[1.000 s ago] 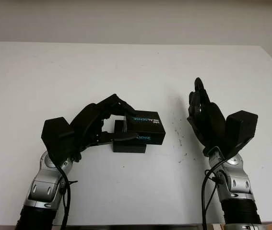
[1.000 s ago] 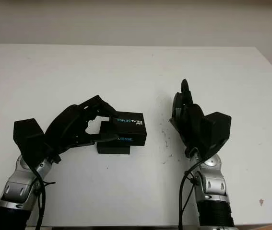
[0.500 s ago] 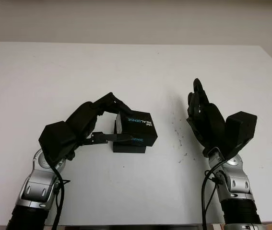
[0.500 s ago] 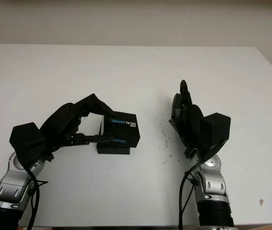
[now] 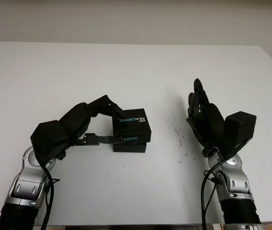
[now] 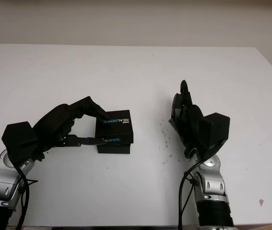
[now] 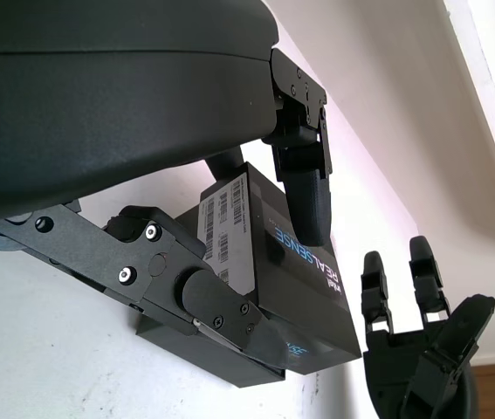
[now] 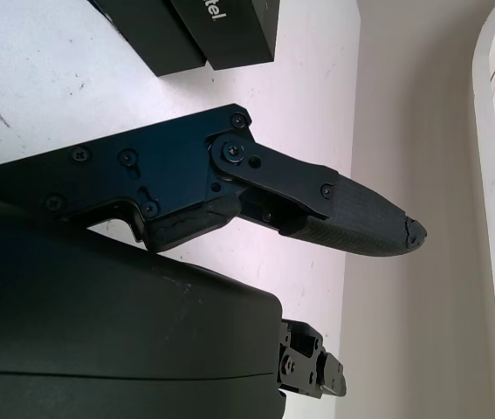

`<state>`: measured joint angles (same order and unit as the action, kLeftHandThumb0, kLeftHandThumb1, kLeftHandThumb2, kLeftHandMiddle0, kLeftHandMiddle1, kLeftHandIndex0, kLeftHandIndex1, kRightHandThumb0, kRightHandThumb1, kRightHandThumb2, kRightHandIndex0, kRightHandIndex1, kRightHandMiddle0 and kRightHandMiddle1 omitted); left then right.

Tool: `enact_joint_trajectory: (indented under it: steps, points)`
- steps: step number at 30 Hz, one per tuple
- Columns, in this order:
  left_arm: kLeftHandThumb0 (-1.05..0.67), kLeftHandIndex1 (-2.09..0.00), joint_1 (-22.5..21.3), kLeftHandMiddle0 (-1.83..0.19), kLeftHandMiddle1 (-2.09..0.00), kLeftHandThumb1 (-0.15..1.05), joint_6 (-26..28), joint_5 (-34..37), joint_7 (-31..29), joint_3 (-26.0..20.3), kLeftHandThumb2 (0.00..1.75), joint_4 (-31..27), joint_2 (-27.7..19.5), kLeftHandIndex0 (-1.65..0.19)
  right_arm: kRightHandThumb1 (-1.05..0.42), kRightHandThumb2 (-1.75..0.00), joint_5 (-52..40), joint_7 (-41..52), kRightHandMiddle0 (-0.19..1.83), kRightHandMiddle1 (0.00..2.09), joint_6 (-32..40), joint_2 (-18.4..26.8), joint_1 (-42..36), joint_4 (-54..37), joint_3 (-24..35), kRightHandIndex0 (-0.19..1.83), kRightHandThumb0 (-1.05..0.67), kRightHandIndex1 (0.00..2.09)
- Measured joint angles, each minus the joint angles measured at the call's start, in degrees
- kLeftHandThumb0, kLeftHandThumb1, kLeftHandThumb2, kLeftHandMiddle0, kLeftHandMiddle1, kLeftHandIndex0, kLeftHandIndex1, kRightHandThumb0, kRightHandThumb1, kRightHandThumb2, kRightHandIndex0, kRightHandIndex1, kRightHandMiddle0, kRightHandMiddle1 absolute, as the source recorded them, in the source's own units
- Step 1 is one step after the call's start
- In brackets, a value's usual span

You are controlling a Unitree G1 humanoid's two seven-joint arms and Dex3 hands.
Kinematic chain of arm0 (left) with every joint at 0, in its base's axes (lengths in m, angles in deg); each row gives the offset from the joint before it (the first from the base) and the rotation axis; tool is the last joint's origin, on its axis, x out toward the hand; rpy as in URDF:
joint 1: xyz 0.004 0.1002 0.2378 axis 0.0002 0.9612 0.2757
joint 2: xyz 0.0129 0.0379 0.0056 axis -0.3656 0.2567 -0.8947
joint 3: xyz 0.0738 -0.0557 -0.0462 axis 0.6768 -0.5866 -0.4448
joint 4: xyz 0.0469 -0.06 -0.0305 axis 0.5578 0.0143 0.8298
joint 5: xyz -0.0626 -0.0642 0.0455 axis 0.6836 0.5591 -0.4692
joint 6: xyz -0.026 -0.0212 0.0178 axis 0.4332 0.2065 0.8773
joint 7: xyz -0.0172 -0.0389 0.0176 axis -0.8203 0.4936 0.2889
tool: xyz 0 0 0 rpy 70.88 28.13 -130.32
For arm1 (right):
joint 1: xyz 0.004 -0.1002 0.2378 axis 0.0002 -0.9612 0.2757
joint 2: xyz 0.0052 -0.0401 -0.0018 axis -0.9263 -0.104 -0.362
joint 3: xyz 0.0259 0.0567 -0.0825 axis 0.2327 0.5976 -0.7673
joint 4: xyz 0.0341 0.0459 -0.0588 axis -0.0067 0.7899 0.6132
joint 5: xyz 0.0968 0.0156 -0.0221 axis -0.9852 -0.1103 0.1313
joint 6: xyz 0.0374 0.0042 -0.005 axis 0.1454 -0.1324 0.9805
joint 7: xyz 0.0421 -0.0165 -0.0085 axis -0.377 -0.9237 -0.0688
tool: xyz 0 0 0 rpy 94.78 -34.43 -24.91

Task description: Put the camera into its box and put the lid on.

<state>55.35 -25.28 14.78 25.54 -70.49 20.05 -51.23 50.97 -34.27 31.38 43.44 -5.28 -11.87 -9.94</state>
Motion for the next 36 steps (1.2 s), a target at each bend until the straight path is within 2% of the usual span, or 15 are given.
enact_joint_trajectory:
  steps: [21,30,36]
  points:
    - [-0.24,-1.41,-2.99,-0.29,-1.61,1.04,-2.42,-2.14,-2.76,0.19,0.06,5.14,-2.13,-0.22,-1.05,-0.78,-0.01,-0.08,-0.19,0.0,0.61,-0.01,-0.02,-0.05,-0.16,-0.19,-0.74,0.0]
    - [-0.23,-1.44,-6.77,-0.28,-1.55,1.04,-5.23,-4.83,-4.74,1.55,0.05,7.98,-4.53,-0.2,-1.05,-0.77,-0.01,-0.06,-0.19,0.0,0.61,-0.2,-0.41,-0.07,-0.24,-0.19,-0.74,0.0]
    - [-0.22,-1.45,-8.62,-0.3,-1.59,1.04,-7.26,-5.75,-5.84,2.23,0.05,9.55,-5.51,-0.21,-1.05,-0.77,0.0,-0.04,-0.19,0.0,0.61,-0.22,-0.86,-0.2,-0.26,-0.19,-0.75,0.0]
